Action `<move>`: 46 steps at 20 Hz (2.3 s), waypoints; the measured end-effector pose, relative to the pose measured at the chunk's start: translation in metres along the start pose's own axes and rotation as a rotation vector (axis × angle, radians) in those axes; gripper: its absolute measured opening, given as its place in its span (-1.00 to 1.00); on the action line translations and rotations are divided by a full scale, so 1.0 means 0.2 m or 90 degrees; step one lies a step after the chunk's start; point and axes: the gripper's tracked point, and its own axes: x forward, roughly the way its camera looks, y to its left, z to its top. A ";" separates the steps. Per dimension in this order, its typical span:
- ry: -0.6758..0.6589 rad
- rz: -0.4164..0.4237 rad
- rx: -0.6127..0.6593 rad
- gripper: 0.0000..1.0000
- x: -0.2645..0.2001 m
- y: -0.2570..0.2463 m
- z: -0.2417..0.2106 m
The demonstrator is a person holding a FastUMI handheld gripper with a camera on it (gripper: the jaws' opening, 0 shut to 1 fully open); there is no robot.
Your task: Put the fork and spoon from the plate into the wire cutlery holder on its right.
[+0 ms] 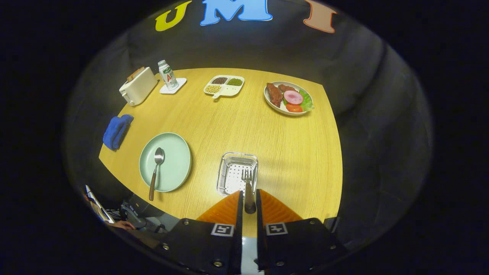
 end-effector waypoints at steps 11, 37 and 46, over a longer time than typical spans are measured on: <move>-0.115 0.038 0.014 -0.12 -0.23 0.29 0.09; -0.044 0.148 -0.094 -0.11 0.22 1.27 -0.34; 0.027 0.135 -0.074 -0.11 0.41 1.36 -0.45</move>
